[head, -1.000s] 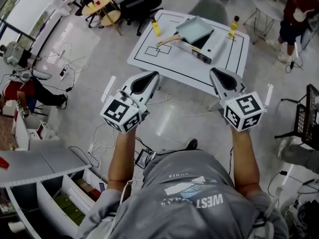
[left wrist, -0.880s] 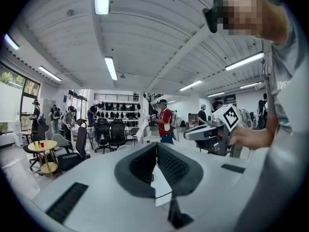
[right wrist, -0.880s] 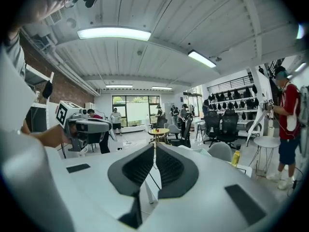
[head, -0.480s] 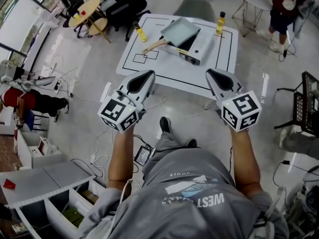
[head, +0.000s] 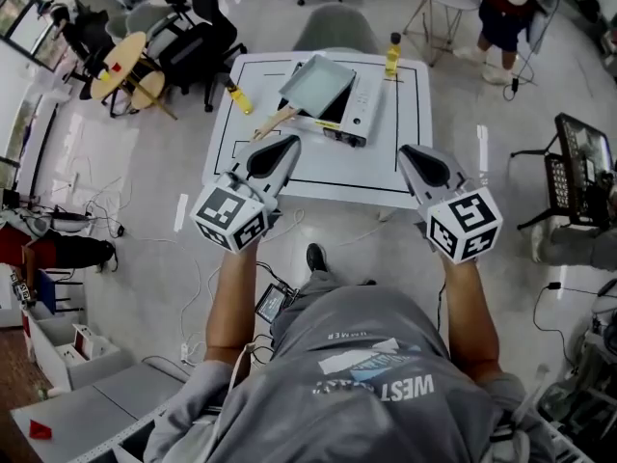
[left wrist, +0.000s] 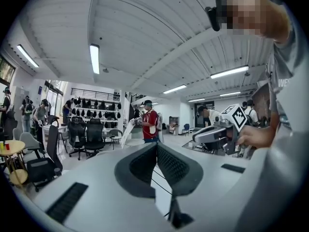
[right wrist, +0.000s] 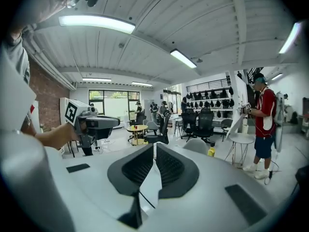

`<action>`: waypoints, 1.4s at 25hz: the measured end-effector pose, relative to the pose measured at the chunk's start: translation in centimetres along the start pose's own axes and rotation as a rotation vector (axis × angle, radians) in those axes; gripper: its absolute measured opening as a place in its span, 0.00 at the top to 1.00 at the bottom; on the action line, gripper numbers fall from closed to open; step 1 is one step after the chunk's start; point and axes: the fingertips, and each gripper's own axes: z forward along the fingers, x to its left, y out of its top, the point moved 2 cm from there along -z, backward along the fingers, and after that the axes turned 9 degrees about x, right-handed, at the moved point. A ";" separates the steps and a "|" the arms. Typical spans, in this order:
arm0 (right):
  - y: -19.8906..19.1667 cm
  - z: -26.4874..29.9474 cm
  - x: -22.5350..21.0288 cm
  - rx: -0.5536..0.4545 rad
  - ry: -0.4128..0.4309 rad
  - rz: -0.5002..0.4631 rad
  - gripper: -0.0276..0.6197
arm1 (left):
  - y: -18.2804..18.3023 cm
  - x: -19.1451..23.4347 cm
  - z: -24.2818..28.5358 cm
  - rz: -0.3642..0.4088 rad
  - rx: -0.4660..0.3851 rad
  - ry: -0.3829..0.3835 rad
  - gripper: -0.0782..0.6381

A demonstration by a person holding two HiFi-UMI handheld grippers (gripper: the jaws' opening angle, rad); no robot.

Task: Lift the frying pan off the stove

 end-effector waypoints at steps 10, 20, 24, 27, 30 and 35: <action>2.6 5.9 1.8 0.029 -0.087 0.028 0.91 | -1.1 9.2 -0.1 -0.021 0.003 -0.064 0.89; 3.4 9.4 3.5 0.041 -0.171 0.062 0.91 | -4.0 15.6 0.9 -0.049 0.049 -0.147 0.89; 2.9 9.9 3.9 0.057 -0.190 0.071 0.91 | -6.0 17.4 1.7 -0.088 0.075 -0.161 0.89; 2.7 10.0 3.6 0.065 -0.202 0.083 0.91 | -7.5 18.2 2.3 -0.119 0.100 -0.172 0.89; 2.5 10.5 3.3 0.069 -0.202 0.093 0.91 | -8.7 18.7 2.8 -0.142 0.125 -0.179 0.89; 2.2 12.2 2.7 0.071 -0.176 0.108 0.90 | -10.2 19.4 3.3 -0.167 0.160 -0.177 0.89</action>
